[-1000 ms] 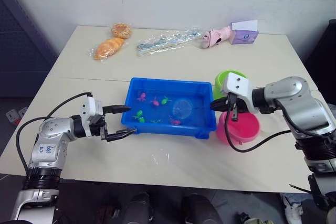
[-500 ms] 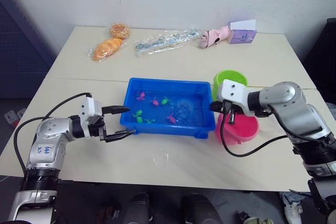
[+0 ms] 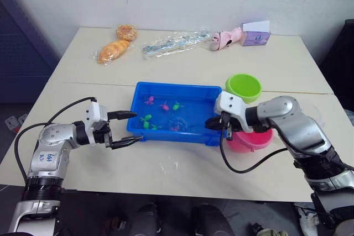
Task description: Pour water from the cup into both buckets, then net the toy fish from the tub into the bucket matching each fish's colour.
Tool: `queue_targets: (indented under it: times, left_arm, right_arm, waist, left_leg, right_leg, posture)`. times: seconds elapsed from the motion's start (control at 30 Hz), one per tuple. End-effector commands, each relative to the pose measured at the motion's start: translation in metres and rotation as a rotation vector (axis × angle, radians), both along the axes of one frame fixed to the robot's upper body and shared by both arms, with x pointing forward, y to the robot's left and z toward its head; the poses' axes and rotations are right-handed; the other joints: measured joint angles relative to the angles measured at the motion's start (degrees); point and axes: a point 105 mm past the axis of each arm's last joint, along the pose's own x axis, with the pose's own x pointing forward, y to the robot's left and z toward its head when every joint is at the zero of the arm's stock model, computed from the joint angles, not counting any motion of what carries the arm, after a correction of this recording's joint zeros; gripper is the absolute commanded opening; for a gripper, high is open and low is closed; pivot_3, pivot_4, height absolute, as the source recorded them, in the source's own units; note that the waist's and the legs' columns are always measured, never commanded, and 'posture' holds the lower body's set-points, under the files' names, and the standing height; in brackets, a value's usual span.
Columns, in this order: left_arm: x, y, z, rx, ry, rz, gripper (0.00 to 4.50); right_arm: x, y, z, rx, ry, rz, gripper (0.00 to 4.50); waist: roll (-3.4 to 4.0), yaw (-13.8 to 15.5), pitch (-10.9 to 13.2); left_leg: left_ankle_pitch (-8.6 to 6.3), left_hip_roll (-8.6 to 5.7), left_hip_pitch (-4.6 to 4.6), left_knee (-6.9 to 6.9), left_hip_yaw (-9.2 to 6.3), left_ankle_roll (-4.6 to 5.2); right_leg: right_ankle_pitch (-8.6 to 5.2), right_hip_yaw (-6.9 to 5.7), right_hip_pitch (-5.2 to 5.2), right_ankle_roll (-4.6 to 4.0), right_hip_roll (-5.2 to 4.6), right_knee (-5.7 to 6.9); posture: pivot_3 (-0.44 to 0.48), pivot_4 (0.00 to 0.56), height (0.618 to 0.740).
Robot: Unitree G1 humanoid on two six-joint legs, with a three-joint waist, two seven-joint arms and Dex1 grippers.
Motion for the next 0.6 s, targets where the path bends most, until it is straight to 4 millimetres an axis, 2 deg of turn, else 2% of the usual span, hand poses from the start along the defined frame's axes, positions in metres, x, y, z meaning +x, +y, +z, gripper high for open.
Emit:
queue_targets:
  times: [0.03, 0.17, 0.27, 0.37, 0.6]
  left_arm:
    - [0.000, 0.002, 0.018, -0.017, -0.060, 0.000, 4.47]
    - [-0.002, -0.001, 0.029, -0.068, -0.057, -0.020, 4.47]
    - [-0.002, -0.003, 0.033, -0.079, -0.058, -0.044, 4.47]
    - [-0.003, -0.008, 0.038, -0.104, -0.063, -0.068, 4.47]
    - [0.000, -0.029, 0.051, -0.145, -0.067, -0.158, 4.47]
  right_arm:
    - [-0.007, -0.007, 0.017, 0.108, 0.015, -0.037, 0.00]
    - [-0.023, -0.021, 0.027, 0.194, 0.064, -0.077, 0.00]
    - [-0.028, -0.033, 0.035, 0.259, 0.056, -0.128, 0.00]
    - [-0.030, -0.044, 0.045, 0.313, 0.016, -0.183, 0.00]
    - [-0.060, -0.081, 0.062, 0.403, -0.094, -0.301, 0.00]
  waist:
    - [0.00, 0.1, 0.0]
    - [0.00, 0.1, 0.0]
    - [0.00, 0.1, 0.0]
    - [0.01, 0.0, 0.0]
    - [0.01, 0.6, 0.0]
  left_leg:
    - [-0.01, 0.00, 0.00, 0.00, -0.01, 0.00]
    - [-0.03, 0.00, -0.07, -0.07, -0.04, 0.03]
    - [-0.07, 0.00, -0.07, -0.08, -0.04, 0.06]
    - [-0.08, 0.00, -0.06, -0.09, -0.03, 0.06]
    - [-0.07, -0.04, -0.06, -0.17, -0.06, 0.06]
  right_leg:
    - [0.00, 0.00, 0.01, 0.00, 0.00, -0.01]
    - [0.00, -0.05, 0.04, 0.00, 0.00, -0.21]
    - [0.00, -0.07, 0.09, 0.00, -0.01, -0.31]
    - [0.00, -0.08, 0.09, 0.00, -0.01, -0.30]
    - [0.00, -0.16, 0.17, 0.01, -0.01, -0.39]
  posture:
    - [0.000, 0.150, 0.740]
    - [0.000, 0.150, 0.740]
    - [0.000, 0.150, 0.740]
    - [0.000, 0.150, 0.740]
    - [0.000, 0.150, 0.740]
